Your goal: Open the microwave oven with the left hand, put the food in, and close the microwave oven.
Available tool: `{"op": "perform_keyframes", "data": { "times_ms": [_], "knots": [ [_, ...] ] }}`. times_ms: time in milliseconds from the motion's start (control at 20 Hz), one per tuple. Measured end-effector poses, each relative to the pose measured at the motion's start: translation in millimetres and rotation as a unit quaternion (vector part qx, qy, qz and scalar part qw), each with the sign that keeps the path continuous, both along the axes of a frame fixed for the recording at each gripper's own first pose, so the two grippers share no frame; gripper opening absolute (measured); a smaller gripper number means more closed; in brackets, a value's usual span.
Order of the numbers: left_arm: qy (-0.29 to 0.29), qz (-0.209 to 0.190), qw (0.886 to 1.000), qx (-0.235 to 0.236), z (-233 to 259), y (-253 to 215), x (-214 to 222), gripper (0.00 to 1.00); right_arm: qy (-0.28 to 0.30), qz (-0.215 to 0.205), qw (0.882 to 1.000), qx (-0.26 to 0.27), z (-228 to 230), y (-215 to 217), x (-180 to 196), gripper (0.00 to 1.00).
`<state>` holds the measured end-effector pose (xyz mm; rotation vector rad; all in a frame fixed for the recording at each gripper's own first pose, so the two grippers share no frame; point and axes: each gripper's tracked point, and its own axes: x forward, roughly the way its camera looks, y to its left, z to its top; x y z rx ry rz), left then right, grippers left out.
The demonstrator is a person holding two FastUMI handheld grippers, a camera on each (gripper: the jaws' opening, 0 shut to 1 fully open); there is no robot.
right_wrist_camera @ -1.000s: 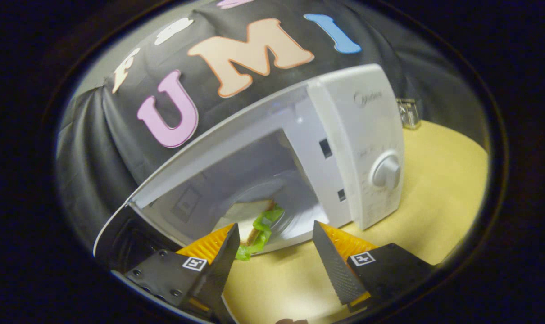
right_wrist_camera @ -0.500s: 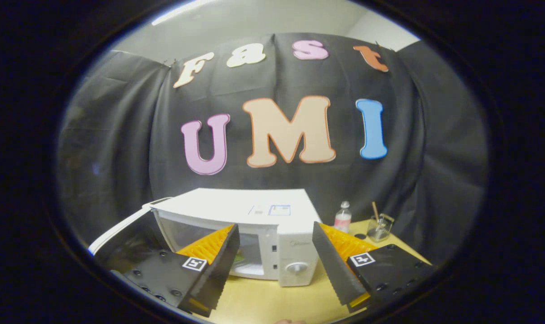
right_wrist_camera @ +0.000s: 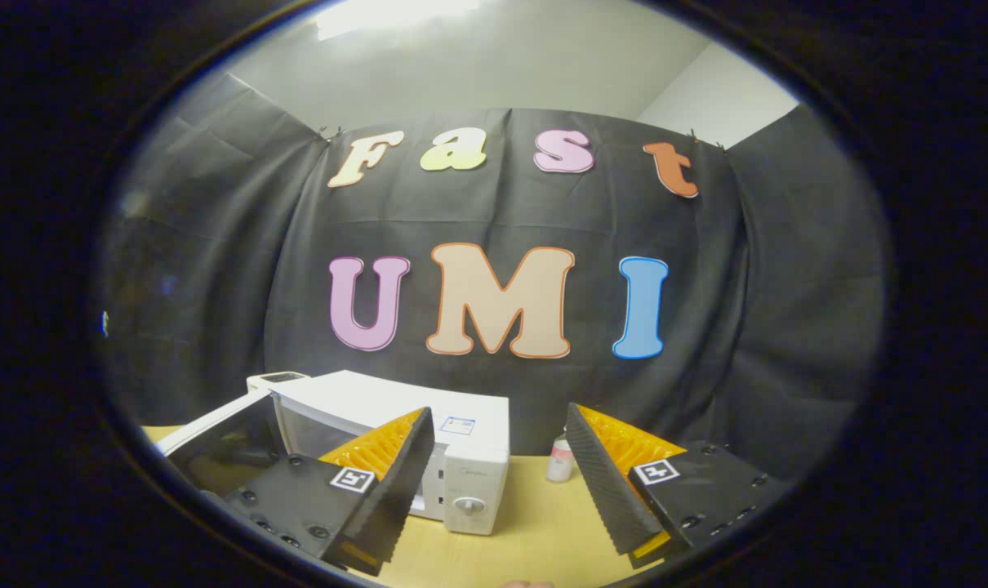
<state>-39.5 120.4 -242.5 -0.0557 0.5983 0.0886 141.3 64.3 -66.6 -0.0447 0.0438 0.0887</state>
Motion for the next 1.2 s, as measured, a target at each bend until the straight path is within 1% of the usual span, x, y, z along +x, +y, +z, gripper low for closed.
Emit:
{"op": "perform_keyframes", "data": {
  "times_ms": [50,100,150,300,350,400,450,550,750,900,1050,1200],
  "knots": [
    [0.0,-0.007,1.0,-0.001,-1,-5,2,0.01,-0.001,-0.001,1.0,-0.002,1,-4,-3,0.98],
    [0.0,-0.012,1.0,-0.002,-1,-9,4,0.01,-0.001,-0.001,1.0,-0.002,1,-6,-4,0.89],
    [0.001,-0.016,1.0,-0.003,-3,-12,6,0.01,0.003,-0.002,1.0,-0.003,1,-9,-7,0.98],
    [0.001,-0.025,1.0,-0.008,-4,-23,15,0.01,0.001,-0.006,1.0,-0.002,6,-18,-10,0.98],
    [0.001,-0.029,1.0,-0.01,-4,-28,19,0.01,-0.002,-0.009,1.0,-0.003,9,-22,-13,0.89],
    [0.001,-0.032,0.999,-0.01,-3,-31,22,0.01,-0.005,-0.009,1.0,-0.004,11,-25,-15,0.98],
    [0.0,-0.036,0.999,-0.01,-2,-35,25,0.01,-0.005,-0.012,1.0,-0.004,13,-28,-16,0.89],
    [-0.004,-0.047,0.999,-0.009,0,-43,32,0.01,-0.005,-0.018,1.0,-0.002,14,-36,-20,0.89],
    [-0.007,-0.068,0.998,-0.014,0,-61,46,0.01,0.012,-0.033,0.999,0.021,12,-49,-23,0.89],
    [-0.007,-0.08,0.997,-0.021,0,-74,57,0.01,0.006,-0.043,0.999,0.03,20,-59,-24,0.89],
    [-0.008,-0.097,0.995,-0.027,2,-91,71,0.01,0.014,-0.049,0.998,0.041,18,-63,-30,0.89],
    [-0.011,-0.117,0.993,-0.022,5,-107,87,0.01,0.013,-0.051,0.998,0.038,21,-69,-37,0.89]
  ]
}}
